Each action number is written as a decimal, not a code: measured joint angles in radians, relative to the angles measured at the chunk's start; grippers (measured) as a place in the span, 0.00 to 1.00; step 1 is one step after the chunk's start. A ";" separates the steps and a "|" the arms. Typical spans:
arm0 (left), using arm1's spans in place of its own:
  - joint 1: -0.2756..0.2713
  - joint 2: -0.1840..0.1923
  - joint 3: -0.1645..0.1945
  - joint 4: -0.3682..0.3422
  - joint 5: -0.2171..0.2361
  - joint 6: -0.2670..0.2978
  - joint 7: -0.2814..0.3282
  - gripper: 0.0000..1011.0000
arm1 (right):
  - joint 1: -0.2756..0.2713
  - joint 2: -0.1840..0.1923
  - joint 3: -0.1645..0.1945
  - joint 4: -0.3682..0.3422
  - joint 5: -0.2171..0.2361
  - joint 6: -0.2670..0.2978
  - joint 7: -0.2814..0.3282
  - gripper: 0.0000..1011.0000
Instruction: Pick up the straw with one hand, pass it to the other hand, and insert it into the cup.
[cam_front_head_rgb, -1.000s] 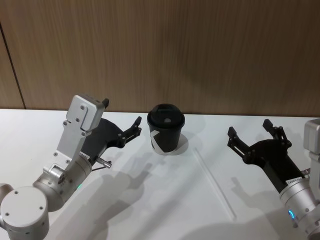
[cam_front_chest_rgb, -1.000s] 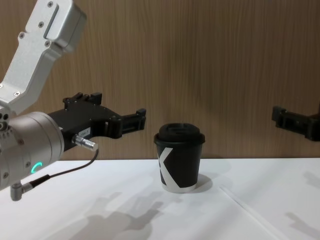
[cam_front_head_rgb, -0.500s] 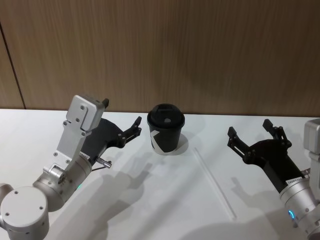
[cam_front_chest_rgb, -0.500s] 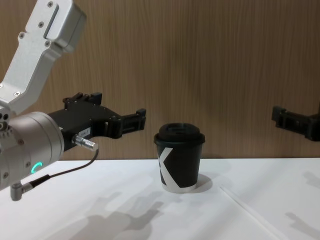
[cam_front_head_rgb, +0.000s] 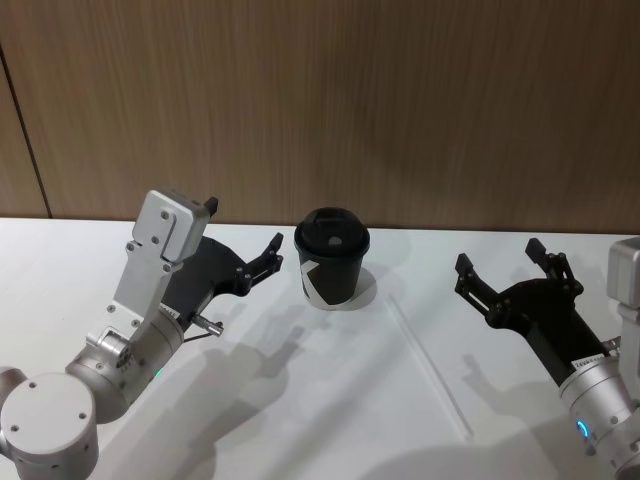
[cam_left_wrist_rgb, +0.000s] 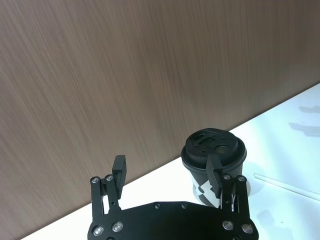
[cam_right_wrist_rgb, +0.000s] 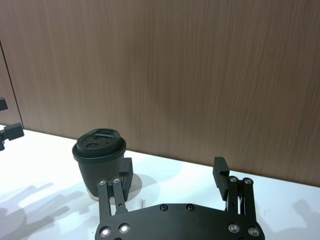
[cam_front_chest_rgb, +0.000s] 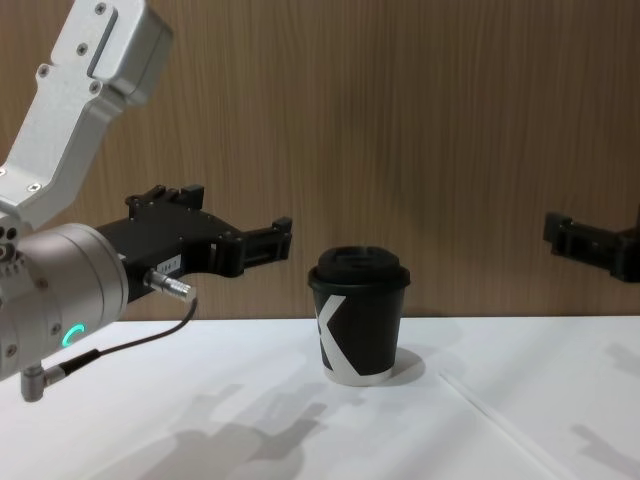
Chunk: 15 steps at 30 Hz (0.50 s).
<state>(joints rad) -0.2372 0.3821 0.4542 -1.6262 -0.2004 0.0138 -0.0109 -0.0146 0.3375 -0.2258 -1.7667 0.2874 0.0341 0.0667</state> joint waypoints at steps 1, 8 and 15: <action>0.000 0.000 0.000 0.000 0.000 0.000 0.000 0.99 | 0.000 0.000 0.000 0.000 0.000 0.000 0.000 0.99; 0.000 0.000 0.000 0.000 0.000 0.000 0.000 0.99 | 0.000 0.000 0.000 0.000 0.000 0.000 0.000 0.99; 0.000 0.000 0.000 0.000 0.000 0.000 0.000 0.99 | 0.002 0.001 0.000 0.003 0.000 0.000 0.004 0.99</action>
<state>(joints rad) -0.2372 0.3821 0.4542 -1.6262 -0.2004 0.0138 -0.0109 -0.0127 0.3383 -0.2254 -1.7633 0.2873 0.0340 0.0705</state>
